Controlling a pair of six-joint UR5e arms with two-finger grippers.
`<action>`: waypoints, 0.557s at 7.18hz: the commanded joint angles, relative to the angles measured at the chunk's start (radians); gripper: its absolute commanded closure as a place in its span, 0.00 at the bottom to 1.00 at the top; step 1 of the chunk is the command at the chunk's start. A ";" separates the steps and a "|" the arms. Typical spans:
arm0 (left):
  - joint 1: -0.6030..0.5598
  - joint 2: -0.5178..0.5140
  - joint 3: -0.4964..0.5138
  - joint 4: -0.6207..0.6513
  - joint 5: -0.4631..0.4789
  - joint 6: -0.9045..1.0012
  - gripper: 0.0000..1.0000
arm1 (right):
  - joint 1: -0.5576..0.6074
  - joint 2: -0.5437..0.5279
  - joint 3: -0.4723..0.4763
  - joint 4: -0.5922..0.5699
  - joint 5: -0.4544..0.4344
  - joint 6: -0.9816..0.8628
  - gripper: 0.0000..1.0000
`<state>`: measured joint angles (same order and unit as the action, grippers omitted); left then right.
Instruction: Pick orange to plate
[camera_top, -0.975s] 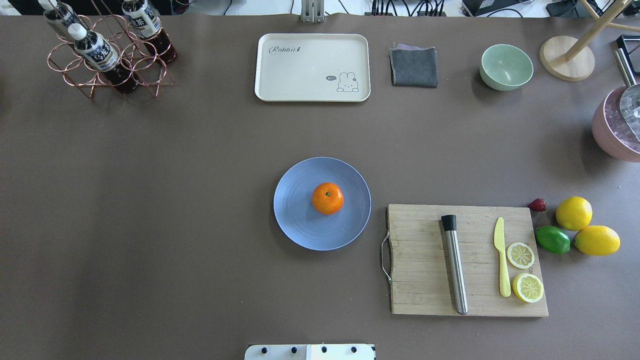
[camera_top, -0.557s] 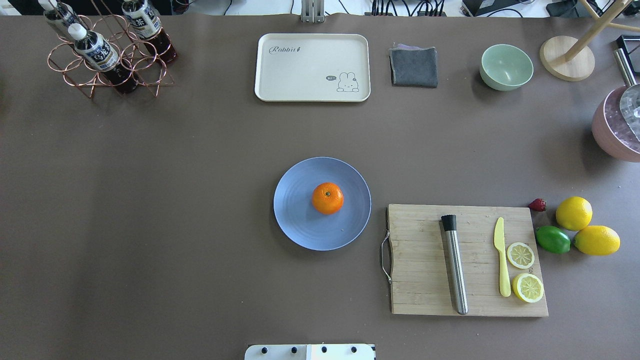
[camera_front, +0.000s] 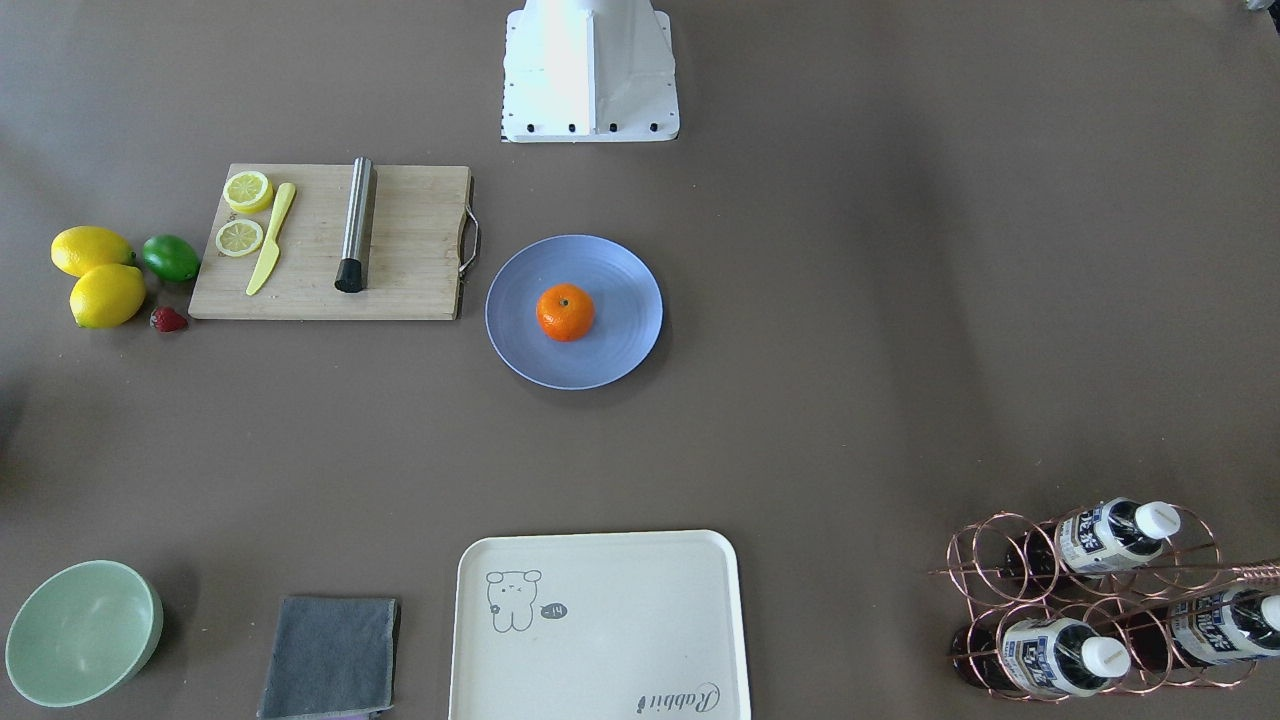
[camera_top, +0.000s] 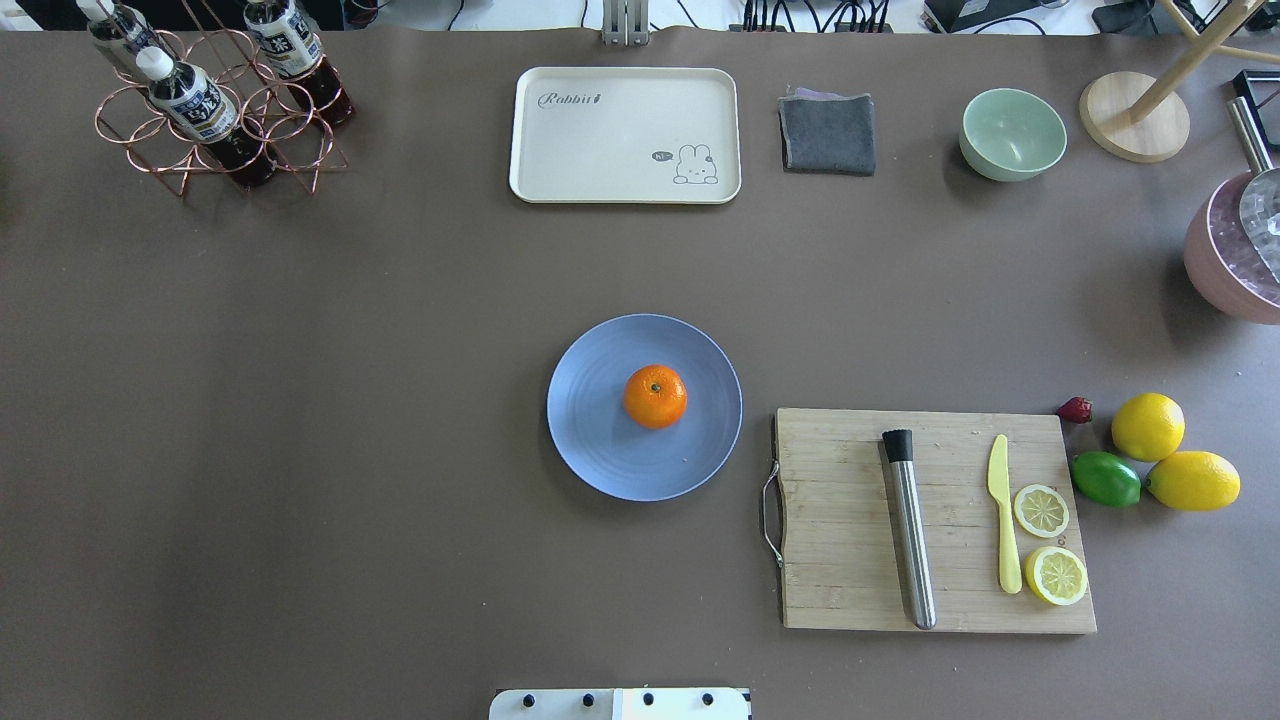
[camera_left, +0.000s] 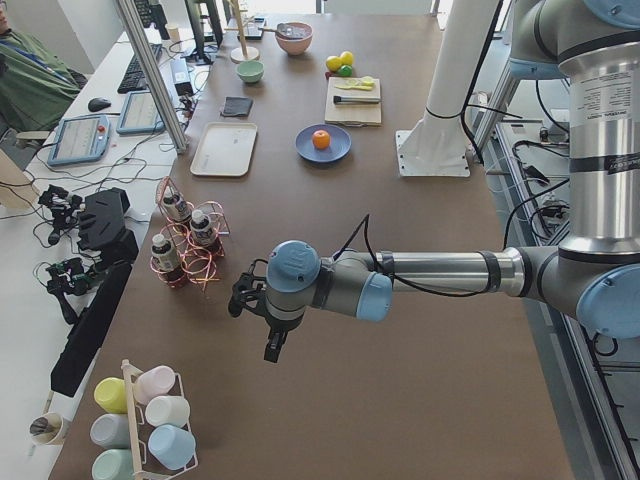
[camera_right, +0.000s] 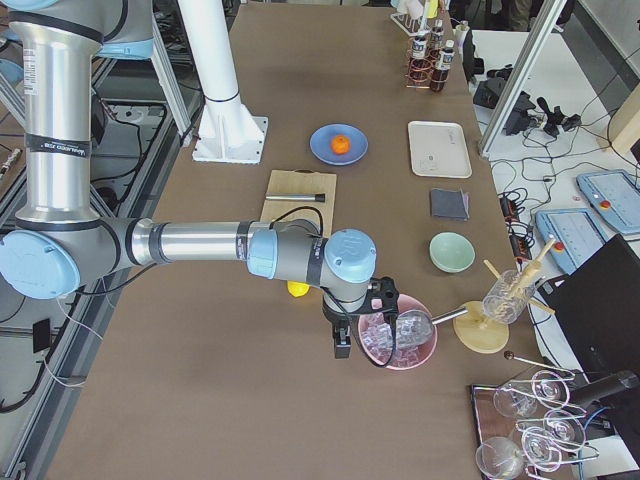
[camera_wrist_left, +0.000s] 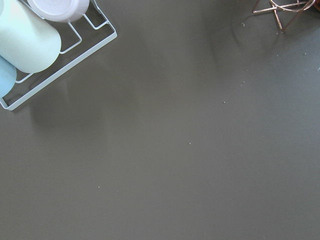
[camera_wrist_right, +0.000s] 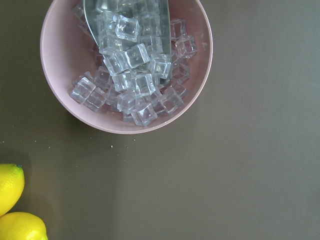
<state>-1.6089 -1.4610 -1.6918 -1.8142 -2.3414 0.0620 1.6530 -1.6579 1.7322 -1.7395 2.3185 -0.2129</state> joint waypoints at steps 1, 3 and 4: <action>0.001 0.002 -0.029 0.012 0.054 -0.001 0.02 | 0.001 0.000 -0.005 0.000 -0.002 0.001 0.00; 0.001 0.005 -0.026 0.012 0.054 -0.001 0.02 | 0.001 0.000 -0.002 0.000 -0.001 0.015 0.00; 0.003 0.005 -0.025 0.012 0.054 -0.001 0.02 | 0.002 0.000 0.000 0.000 -0.001 0.015 0.00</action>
<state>-1.6071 -1.4564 -1.7177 -1.8028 -2.2882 0.0614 1.6541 -1.6582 1.7300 -1.7395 2.3177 -0.2010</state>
